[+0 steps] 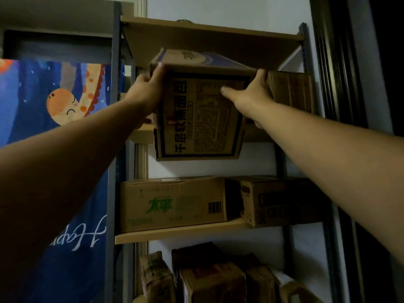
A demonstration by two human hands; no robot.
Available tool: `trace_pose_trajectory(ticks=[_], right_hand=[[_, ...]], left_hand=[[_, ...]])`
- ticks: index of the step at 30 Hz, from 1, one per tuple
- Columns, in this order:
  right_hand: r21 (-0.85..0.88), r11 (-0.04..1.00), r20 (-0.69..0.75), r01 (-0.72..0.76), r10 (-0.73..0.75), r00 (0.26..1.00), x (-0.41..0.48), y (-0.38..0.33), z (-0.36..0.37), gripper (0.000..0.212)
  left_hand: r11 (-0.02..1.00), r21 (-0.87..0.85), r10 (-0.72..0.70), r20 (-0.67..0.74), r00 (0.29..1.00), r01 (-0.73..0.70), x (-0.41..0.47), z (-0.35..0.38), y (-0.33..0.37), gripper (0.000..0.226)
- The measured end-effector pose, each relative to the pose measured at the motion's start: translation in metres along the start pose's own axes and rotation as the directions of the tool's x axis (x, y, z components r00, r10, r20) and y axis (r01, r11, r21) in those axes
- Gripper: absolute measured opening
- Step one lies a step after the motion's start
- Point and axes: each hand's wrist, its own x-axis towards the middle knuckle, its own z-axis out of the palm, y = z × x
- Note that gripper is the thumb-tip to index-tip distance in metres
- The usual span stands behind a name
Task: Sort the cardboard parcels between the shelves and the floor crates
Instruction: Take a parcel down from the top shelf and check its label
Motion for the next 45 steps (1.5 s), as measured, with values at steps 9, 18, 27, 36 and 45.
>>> trace_pose_trajectory(ticks=[9, 18, 27, 36, 45], right_hand=[[0.083, 0.956, 0.174, -0.280, 0.263, 0.949, -0.026, 0.025, -0.007, 0.050], [0.064, 0.939, 0.346, -0.337, 0.296, 0.890, -0.054, 0.070, -0.036, 0.049], [0.130, 0.924, 0.379, -0.361, 0.290, 0.879, -0.091, 0.105, -0.061, 0.089], [0.332, 0.922, 0.243, -0.201, 0.123, 0.962, -0.133, 0.112, -0.067, 0.061], [0.335, 0.911, 0.249, -0.240, 0.160, 0.955, -0.168, 0.124, -0.067, 0.106]], left_hand=[[0.954, -0.003, -0.294, 0.193, 0.936, 0.300, -0.046, -0.004, -0.002, 0.023], [0.942, -0.102, -0.312, 0.090, 0.946, 0.320, -0.103, 0.040, -0.025, 0.049], [0.901, -0.257, -0.336, 0.097, 0.937, 0.350, -0.184, 0.080, -0.038, 0.026], [0.872, -0.299, -0.409, -0.009, 0.912, 0.388, -0.202, 0.072, -0.034, 0.032], [0.862, -0.141, -0.475, 0.108, 0.873, 0.487, -0.207, 0.044, -0.054, 0.083]])
